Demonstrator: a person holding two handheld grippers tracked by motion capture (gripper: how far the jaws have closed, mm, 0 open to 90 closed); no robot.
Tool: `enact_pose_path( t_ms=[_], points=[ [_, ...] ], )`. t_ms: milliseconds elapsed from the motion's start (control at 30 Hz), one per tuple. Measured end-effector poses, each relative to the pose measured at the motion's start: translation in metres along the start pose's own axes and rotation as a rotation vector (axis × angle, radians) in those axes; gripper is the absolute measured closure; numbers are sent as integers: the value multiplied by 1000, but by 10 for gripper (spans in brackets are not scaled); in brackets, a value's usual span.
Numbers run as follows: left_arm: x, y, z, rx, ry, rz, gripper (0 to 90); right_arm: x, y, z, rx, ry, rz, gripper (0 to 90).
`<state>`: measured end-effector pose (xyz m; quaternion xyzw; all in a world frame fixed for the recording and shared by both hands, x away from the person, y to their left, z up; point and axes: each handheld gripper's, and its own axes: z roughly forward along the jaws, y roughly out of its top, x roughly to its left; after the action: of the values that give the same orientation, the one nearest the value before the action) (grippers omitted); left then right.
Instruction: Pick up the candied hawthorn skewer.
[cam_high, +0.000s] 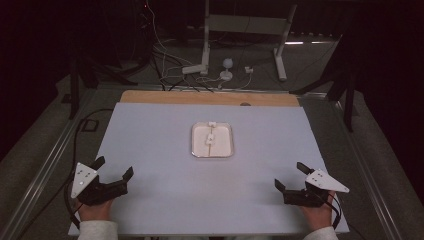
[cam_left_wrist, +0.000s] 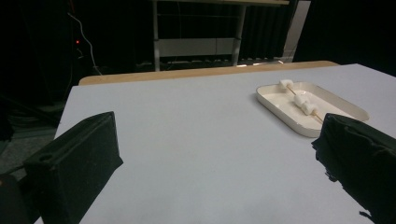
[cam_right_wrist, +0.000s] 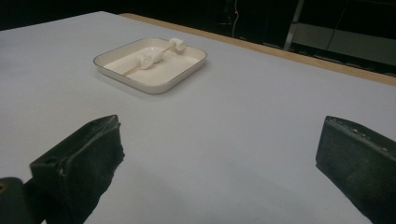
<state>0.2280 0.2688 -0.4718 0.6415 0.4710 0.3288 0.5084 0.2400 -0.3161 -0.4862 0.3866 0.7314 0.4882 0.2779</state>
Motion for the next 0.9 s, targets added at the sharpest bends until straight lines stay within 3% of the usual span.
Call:
enact_pose_path(
  t_ms=[300, 900],
  points=[
    [2, 3, -2, 10, 17, -22, 5, 4, 1, 0, -10, 1, -16, 5],
    [-10, 18, 13, 47, -5, -4, 5, 3, -1, -2, -8, -24, -23, 5]
  ],
)
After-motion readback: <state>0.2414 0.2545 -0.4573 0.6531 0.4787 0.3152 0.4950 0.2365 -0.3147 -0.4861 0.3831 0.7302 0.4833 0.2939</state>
